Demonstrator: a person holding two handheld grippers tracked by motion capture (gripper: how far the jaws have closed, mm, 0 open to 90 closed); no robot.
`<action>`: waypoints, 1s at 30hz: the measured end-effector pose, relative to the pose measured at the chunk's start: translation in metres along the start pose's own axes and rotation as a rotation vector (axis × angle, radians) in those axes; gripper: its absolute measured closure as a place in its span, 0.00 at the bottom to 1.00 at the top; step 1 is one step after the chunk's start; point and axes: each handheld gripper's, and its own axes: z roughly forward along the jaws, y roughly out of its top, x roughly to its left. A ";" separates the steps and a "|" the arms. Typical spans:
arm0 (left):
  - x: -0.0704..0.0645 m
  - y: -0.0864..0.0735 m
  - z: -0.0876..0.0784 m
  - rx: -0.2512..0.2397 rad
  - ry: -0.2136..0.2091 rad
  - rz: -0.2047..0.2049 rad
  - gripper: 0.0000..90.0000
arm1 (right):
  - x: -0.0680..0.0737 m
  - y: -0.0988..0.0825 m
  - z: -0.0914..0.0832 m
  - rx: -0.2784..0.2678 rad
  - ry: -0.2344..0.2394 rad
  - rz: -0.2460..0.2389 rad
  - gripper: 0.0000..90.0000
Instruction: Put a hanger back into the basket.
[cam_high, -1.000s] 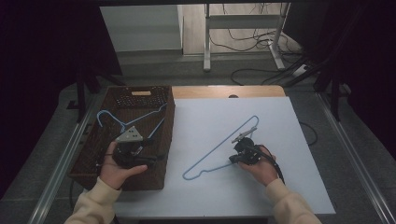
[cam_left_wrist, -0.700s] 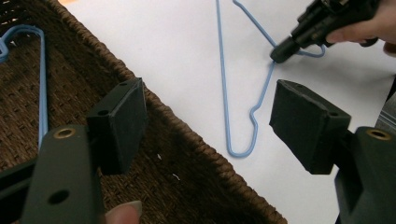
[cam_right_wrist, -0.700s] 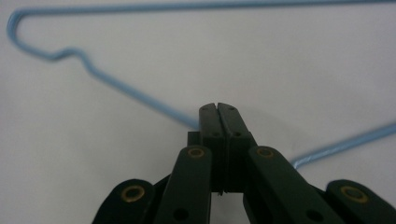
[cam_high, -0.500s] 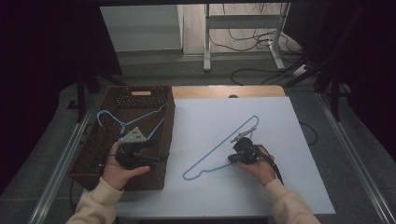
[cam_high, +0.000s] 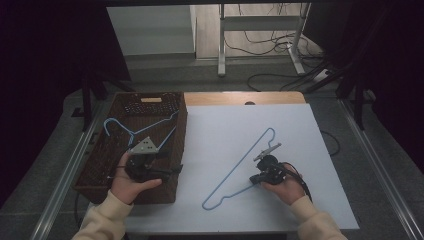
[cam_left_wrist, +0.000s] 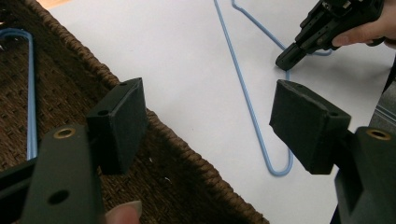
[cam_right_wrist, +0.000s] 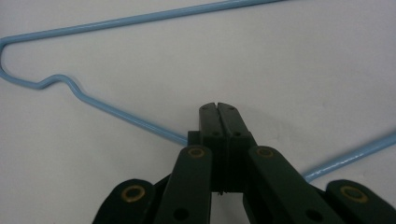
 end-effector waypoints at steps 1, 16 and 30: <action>0.000 0.000 0.000 0.001 0.000 0.001 0.30 | 0.000 0.000 0.000 0.000 0.002 -0.001 1.00; -0.003 0.003 0.002 -0.001 -0.004 0.006 0.30 | -0.059 0.038 -0.001 -0.084 -0.191 0.034 1.00; -0.004 0.003 0.005 0.004 -0.018 0.015 0.30 | -0.100 0.014 -0.019 -0.018 -0.343 0.157 1.00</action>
